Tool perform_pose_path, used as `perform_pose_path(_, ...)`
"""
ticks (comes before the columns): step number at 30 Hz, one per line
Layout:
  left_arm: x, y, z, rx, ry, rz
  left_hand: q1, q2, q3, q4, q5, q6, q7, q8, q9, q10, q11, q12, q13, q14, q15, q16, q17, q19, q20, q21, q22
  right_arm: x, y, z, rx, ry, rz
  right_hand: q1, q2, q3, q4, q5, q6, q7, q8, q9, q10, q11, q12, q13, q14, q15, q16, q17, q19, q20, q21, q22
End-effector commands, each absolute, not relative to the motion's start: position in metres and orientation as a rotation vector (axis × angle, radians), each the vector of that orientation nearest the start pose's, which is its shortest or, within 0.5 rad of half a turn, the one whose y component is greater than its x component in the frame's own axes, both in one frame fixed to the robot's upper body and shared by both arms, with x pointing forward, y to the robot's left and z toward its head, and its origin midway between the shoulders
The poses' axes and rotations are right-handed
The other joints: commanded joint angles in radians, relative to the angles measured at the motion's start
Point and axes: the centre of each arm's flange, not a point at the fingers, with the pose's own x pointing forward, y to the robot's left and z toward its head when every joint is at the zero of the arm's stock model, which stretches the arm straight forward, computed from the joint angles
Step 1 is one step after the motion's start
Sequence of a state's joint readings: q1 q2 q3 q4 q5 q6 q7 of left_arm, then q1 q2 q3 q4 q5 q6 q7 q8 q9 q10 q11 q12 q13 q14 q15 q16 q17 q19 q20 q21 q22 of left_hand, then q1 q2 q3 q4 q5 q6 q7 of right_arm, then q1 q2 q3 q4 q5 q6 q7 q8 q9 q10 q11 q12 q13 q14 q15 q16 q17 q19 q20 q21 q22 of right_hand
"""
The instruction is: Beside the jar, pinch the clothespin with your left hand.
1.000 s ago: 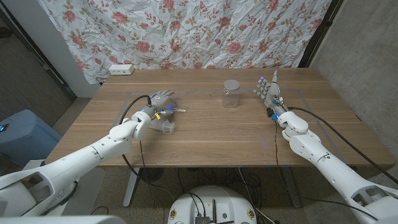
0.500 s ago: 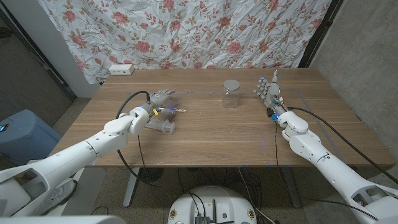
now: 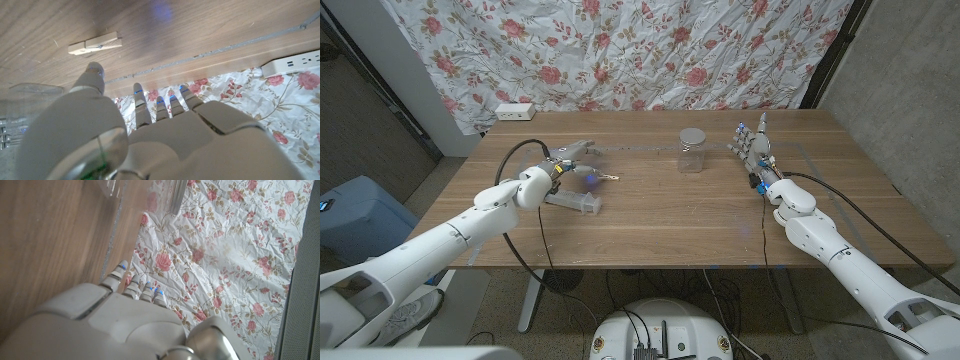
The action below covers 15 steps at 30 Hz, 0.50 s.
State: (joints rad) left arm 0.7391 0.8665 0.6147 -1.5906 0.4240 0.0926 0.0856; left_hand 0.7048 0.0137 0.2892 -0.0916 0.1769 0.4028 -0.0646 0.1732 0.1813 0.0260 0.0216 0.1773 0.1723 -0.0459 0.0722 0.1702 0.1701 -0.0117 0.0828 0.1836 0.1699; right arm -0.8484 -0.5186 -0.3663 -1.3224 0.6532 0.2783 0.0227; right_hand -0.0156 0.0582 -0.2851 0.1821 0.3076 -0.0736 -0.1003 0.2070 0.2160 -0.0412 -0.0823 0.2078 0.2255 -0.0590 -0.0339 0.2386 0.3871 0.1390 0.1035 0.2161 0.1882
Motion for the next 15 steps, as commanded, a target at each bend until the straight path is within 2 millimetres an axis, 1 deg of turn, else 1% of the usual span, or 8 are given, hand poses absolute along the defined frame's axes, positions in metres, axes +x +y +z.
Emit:
perform_pose_path(1,0.632,0.31,0.006,1.121,-0.524,0.003,-0.048,0.015,-0.005,0.022,-0.004,-0.018,-0.006,0.002,0.002,-0.011,-0.001,0.006,0.003,-0.012,-0.009,0.005,0.003,-0.003,-0.02,0.0,0.003,0.65,-0.291,-0.026,0.041,-0.592,0.206,-0.001,0.071,-0.005,0.0,0.006,-0.002,-0.008,0.006,0.002,0.0,-0.006,0.007,0.002,-0.009,-0.036,0.006,0.003,0.007,0.001,0.004,0.005)
perform_pose_path(4,0.632,0.314,0.005,1.077,-0.529,-0.001,-0.076,0.038,-0.007,0.035,-0.001,-0.028,-0.021,0.003,0.001,-0.009,-0.005,0.008,0.002,-0.014,-0.017,0.007,0.003,-0.001,-0.028,0.003,0.002,0.65,-0.291,-0.026,0.042,-0.592,0.206,-0.001,0.071,-0.005,0.0,0.006,-0.003,-0.007,0.006,0.002,0.0,-0.008,0.007,0.002,-0.009,-0.036,0.006,0.003,0.007,0.001,0.004,0.005)
perform_pose_path(5,0.632,0.314,0.005,1.068,-0.534,-0.005,-0.08,0.041,-0.007,0.036,-0.001,-0.03,-0.026,0.003,0.001,-0.009,-0.013,0.009,0.002,-0.013,-0.02,0.007,0.002,0.001,-0.03,0.004,0.002,0.65,-0.291,-0.026,0.042,-0.592,0.206,-0.001,0.071,-0.005,0.0,0.006,-0.003,-0.007,0.006,0.002,0.001,-0.007,0.007,0.002,-0.009,-0.036,0.006,0.003,0.006,0.001,0.004,0.005)
perform_pose_path(8,0.633,0.317,0.005,1.026,-0.538,-0.017,-0.088,0.045,-0.008,0.036,0.0,-0.035,-0.034,0.003,0.0,-0.006,-0.019,0.01,0.002,-0.009,-0.026,0.009,0.001,0.005,-0.036,0.006,0.002,0.65,-0.291,-0.026,0.042,-0.592,0.206,-0.001,0.071,-0.005,0.0,0.006,-0.003,-0.007,0.006,0.002,0.002,-0.007,0.008,0.002,-0.009,-0.034,0.006,0.003,0.006,0.001,0.004,0.005)
perform_pose_path(12,0.635,0.319,0.003,0.947,-0.546,-0.031,-0.095,0.048,-0.01,0.037,0.001,-0.036,-0.035,0.004,-0.001,-0.003,-0.028,0.012,0.001,-0.005,-0.03,0.01,0.0,0.008,-0.04,0.007,0.002,0.65,-0.291,-0.026,0.042,-0.592,0.206,-0.001,0.071,-0.005,0.0,0.006,-0.003,-0.007,0.006,0.002,0.001,-0.008,0.007,0.002,-0.01,-0.034,0.006,0.003,0.006,0.001,0.004,0.005)
perform_pose_path(13,0.636,0.32,0.002,0.923,-0.544,-0.034,-0.103,0.052,-0.011,0.04,0.001,-0.036,-0.035,0.005,-0.001,-0.001,-0.031,0.012,0.001,-0.003,-0.03,0.01,0.0,0.01,-0.043,0.008,0.002,0.65,-0.291,-0.026,0.042,-0.592,0.206,-0.001,0.071,-0.005,0.0,0.006,-0.002,-0.007,0.006,0.002,0.001,-0.009,0.007,0.002,-0.01,-0.035,0.006,0.003,0.006,0.001,0.004,0.005)
perform_pose_path(14,0.637,0.321,0.002,0.89,-0.539,-0.042,-0.116,0.065,-0.01,0.048,0.002,-0.036,-0.033,0.006,-0.001,0.002,-0.032,0.013,0.001,-0.001,-0.031,0.012,0.002,0.012,-0.043,0.008,0.002,0.65,-0.291,-0.026,0.042,-0.592,0.206,-0.001,0.071,-0.005,0.0,0.006,-0.002,-0.007,0.006,0.002,0.001,-0.008,0.007,0.002,-0.01,-0.035,0.006,0.003,0.006,0.001,0.004,0.005)
perform_pose_path(15,0.637,0.323,0.001,0.853,-0.537,-0.041,-0.119,0.07,-0.009,0.05,0.003,-0.037,-0.033,0.006,-0.001,0.006,-0.038,0.014,0.001,0.0,-0.031,0.012,0.002,0.013,-0.047,0.009,0.002,0.65,-0.291,-0.026,0.041,-0.592,0.206,-0.001,0.071,-0.005,0.0,0.006,-0.003,-0.007,0.006,0.002,0.001,-0.008,0.007,0.002,-0.01,-0.035,0.006,0.003,0.005,0.001,0.004,0.005)
